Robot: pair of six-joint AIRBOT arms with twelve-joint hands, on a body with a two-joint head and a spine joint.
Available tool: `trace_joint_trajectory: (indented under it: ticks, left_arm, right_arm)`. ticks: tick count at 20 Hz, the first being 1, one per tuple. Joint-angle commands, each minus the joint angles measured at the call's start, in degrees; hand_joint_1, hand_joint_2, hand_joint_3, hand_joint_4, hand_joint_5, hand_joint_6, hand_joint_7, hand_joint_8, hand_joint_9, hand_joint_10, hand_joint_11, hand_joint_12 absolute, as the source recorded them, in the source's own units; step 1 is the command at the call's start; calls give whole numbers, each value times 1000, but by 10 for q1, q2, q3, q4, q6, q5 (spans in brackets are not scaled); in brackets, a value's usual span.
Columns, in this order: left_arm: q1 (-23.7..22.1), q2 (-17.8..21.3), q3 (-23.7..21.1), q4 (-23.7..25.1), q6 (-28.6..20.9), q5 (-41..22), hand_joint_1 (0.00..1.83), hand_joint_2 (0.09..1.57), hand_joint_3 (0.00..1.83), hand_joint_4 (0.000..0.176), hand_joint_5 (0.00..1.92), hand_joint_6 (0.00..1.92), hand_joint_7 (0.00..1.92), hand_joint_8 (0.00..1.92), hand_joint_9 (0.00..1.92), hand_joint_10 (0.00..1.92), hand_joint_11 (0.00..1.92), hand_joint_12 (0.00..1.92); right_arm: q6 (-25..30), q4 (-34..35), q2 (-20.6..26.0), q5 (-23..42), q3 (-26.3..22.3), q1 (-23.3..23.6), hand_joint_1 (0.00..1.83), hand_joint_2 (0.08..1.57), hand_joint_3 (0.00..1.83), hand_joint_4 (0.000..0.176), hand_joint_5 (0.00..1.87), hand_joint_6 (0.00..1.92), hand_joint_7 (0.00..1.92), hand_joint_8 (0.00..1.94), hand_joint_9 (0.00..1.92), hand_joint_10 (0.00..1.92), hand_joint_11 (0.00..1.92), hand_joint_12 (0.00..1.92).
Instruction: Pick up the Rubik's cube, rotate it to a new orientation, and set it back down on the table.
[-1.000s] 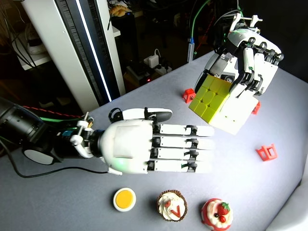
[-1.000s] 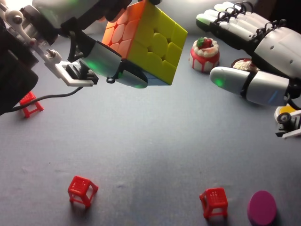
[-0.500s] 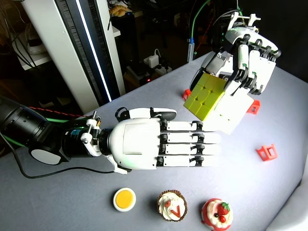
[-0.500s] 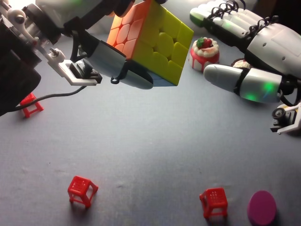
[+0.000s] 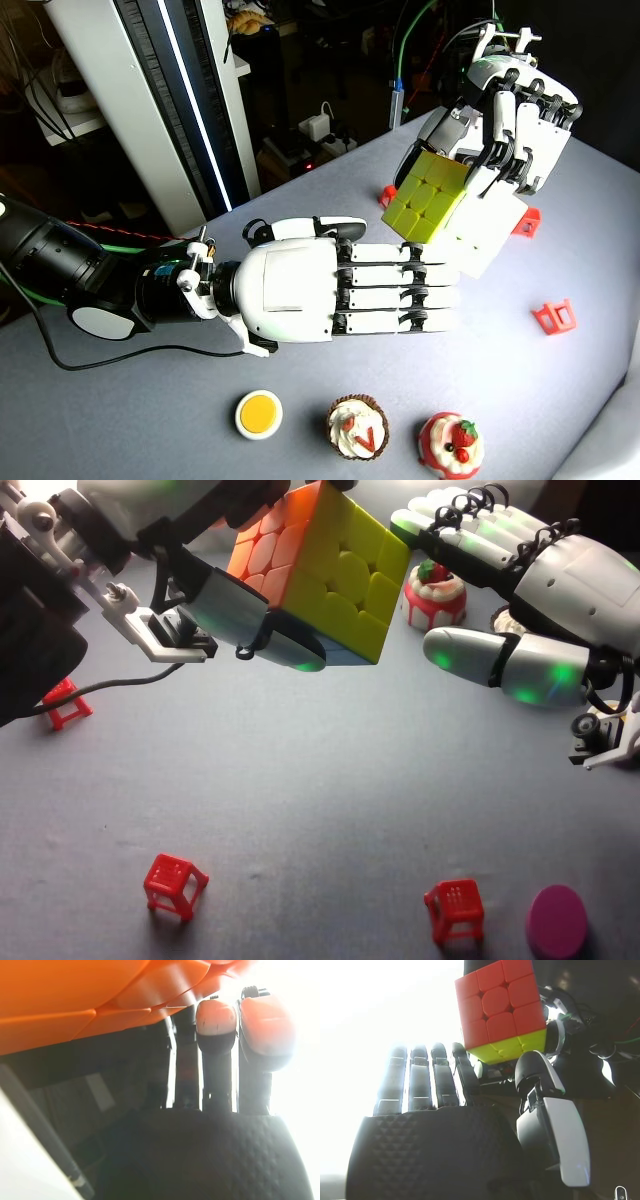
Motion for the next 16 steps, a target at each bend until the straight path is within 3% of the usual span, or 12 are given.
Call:
trace_joint_trajectory:
  ticks: [1, 4, 5, 6, 7, 8, 9, 10, 12, 14, 15, 16]
  left_arm:
    - [-8, -5, -2, -21, -5, -90, 1304, 691, 1202, 0, 896, 1870, 886, 1856, 1140, 1921, 1297, 1921]
    - [-6, -3, -2, -23, -4, -91, 1170, 708, 1234, 0, 804, 1749, 861, 1867, 1010, 1921, 1138, 1921]
    - [-6, -3, -2, -24, -4, -92, 1168, 705, 1228, 20, 805, 1760, 864, 1832, 1000, 1921, 1123, 1921]
    - [-6, -3, -2, -25, -4, -92, 1177, 686, 1235, 24, 819, 1742, 887, 1790, 1002, 1921, 1118, 1921]
    - [-5, -3, -2, -26, -3, -93, 1178, 678, 1267, 27, 821, 1775, 895, 1802, 1032, 1921, 1152, 1921]
    - [-5, -3, -2, -26, -3, -94, 1340, 636, 1322, 0, 828, 1769, 887, 1812, 920, 1921, 1102, 1921]
    - [-5, -3, -2, -26, -3, -94, 1217, 654, 1294, 0, 852, 1748, 890, 1813, 970, 1921, 1087, 1921]
    - [-5, -2, -2, -26, -3, -95, 1492, 584, 1345, 0, 890, 1886, 888, 1800, 912, 1921, 1137, 1921]
    - [-5, -2, -2, -27, -3, -95, 1396, 629, 1323, 0, 953, 1920, 880, 1855, 1109, 1921, 1253, 1921]
    - [-4, -2, -2, -29, -3, -96, 1228, 625, 1395, 0, 890, 1824, 923, 1903, 1117, 1921, 1251, 1921]
    - [-4, -2, -2, -29, -3, -96, 1360, 607, 1386, 0, 960, 1902, 913, 1875, 1171, 1921, 1289, 1921]
    - [-4, -2, -2, -29, -3, -96, 1223, 600, 1468, 0, 899, 1869, 973, 1912, 1201, 1921, 1315, 1921]
  right_arm:
    - [4, 0, -2, 71, -5, 7, 0, 1338, 0, 0, 65, 26, 89, 32, 69, 29, 11, 18]
    - [4, -6, -2, 83, -17, 7, 0, 1361, 2, 0, 153, 16, 193, 8, 200, 143, 0, 669]
    - [4, -7, -1, 86, -21, 7, 0, 1378, 3, 0, 249, 105, 222, 15, 219, 211, 0, 927]
    - [4, -8, -1, 89, -24, 7, 0, 1382, 0, 0, 253, 187, 356, 86, 139, 764, 0, 1363]
    - [4, -10, 0, 94, -29, 7, 0, 1370, 0, 0, 172, 186, 338, 80, 84, 986, 0, 1532]
    - [4, -12, 1, 98, -32, 7, 0, 1362, 0, 0, 34, 49, 259, 46, 16, 993, 0, 1524]
    - [4, -15, 3, 100, -36, 7, 0, 1348, 0, 0, 6, 9, 167, 14, 2, 873, 0, 1378]
    - [4, -18, 5, 102, -40, 6, 0, 1347, 0, 0, 49, 31, 153, 9, 0, 801, 0, 1232]
    - [4, -18, 12, 109, -47, -1, 0, 1341, 0, 0, 1, 443, 190, 88, 0, 772, 0, 1140]
    - [4, -18, 23, 113, -53, -5, 0, 1333, 0, 0, 2, 277, 223, 93, 0, 788, 0, 1092]
    - [4, -18, 26, 116, -57, -9, 0, 1336, 0, 0, 93, 349, 292, 118, 0, 895, 0, 1168]
    - [4, -18, 27, 118, -58, -11, 0, 1337, 0, 0, 92, 382, 312, 127, 0, 908, 0, 1240]
